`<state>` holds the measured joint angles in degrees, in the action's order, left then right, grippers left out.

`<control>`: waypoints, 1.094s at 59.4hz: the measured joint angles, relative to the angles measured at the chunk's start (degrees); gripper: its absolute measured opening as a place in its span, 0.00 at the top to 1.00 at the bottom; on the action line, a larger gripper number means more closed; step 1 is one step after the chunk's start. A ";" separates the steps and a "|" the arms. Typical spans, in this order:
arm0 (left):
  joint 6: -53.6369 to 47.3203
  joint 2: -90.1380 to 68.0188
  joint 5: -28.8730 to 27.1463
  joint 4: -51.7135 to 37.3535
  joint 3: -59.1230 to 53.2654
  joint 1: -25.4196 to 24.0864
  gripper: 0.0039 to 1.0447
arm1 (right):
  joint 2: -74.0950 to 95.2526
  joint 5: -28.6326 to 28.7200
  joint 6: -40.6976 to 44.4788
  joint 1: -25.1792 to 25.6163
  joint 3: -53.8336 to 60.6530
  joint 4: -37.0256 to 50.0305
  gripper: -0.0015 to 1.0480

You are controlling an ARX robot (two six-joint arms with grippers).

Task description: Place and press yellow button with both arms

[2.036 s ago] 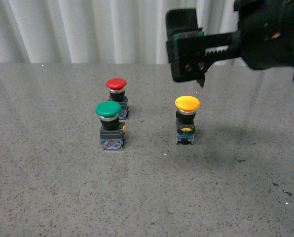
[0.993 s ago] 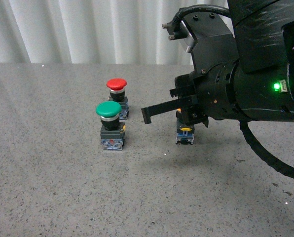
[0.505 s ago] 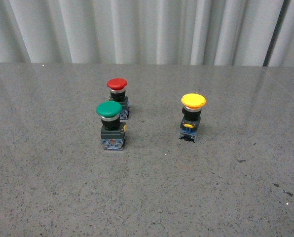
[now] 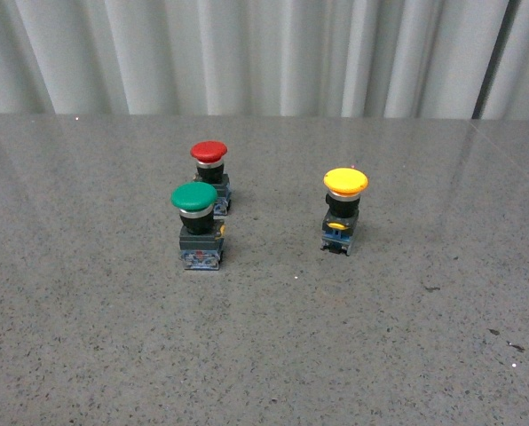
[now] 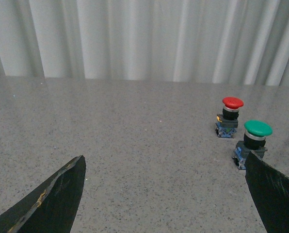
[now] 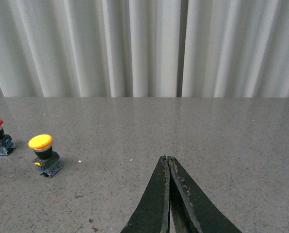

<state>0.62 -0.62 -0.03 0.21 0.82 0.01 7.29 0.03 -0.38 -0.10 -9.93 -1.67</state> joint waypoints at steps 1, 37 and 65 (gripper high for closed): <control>0.00 0.00 0.02 0.00 0.00 0.00 0.06 | -0.15 0.07 0.00 0.09 0.48 0.00 0.98; 0.00 0.00 0.02 0.02 0.00 0.00 0.06 | -4.44 0.00 0.00 0.11 6.75 1.27 0.98; -0.02 0.00 0.04 0.02 0.00 0.00 0.06 | -7.02 0.00 0.04 0.11 9.20 1.40 0.98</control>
<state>0.60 -0.62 0.01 0.23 0.82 0.01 0.27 0.03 -0.34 0.01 -0.73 -0.27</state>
